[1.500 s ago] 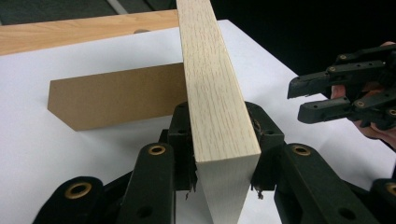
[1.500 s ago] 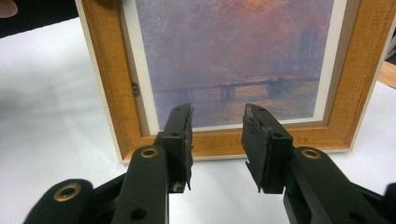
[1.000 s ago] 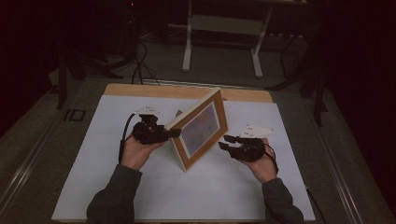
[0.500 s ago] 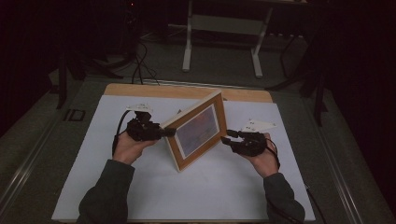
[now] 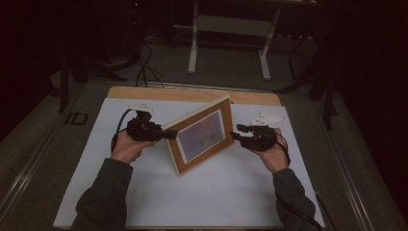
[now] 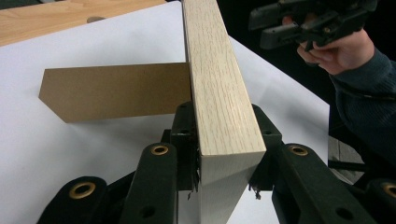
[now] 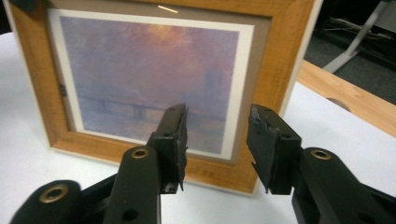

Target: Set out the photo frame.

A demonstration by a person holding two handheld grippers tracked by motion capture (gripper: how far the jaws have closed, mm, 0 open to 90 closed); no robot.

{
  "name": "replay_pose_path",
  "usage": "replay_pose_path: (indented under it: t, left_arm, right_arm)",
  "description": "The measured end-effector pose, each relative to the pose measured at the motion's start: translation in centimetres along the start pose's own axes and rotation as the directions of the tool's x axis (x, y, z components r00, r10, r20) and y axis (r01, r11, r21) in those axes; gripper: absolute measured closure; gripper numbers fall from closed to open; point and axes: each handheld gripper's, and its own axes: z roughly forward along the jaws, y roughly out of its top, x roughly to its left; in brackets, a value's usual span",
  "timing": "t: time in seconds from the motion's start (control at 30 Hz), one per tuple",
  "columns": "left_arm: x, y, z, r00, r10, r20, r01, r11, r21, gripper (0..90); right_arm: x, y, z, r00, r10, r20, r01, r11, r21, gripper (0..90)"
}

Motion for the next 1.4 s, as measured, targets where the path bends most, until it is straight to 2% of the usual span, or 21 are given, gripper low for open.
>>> replay_pose_path:
  t: [0.3,0.63,0.9,1.17,1.4]
  left_arm:
    - [1.0,0.2,0.0,0.9988,-0.005,0.049,0.005,1.0000,0.008,70.7]
    - [1.4,0.5,0.1,0.9974,-0.007,0.072,0.005,0.9997,0.025,70.8]
    - [2.1,0.6,0.3,0.9940,-0.010,0.109,0.008,0.9996,0.027,70.8]
    - [2.6,0.7,0.6,0.9906,0.000,0.137,-0.003,0.9997,0.024,70.7]
    - [2.6,1.0,0.9,0.9887,0.019,0.149,-0.023,0.9995,0.024,70.7]
  right_arm:
    - [-1.0,0.7,0.8,0.9997,0.012,0.020,-0.012,1.000,0.005,55.1]
    - [-1.7,1.1,1.4,0.9983,0.036,0.045,-0.037,0.999,0.003,51.6]
    - [-2.5,1.4,1.5,0.9953,0.063,0.074,-0.063,0.998,-0.007,48.8]
    - [-3.2,1.7,1.8,0.9941,0.095,0.053,-0.094,0.995,-0.015,43.9]
    - [-3.7,2.0,2.4,0.9941,0.102,0.036,-0.101,0.995,-0.011,39.7]
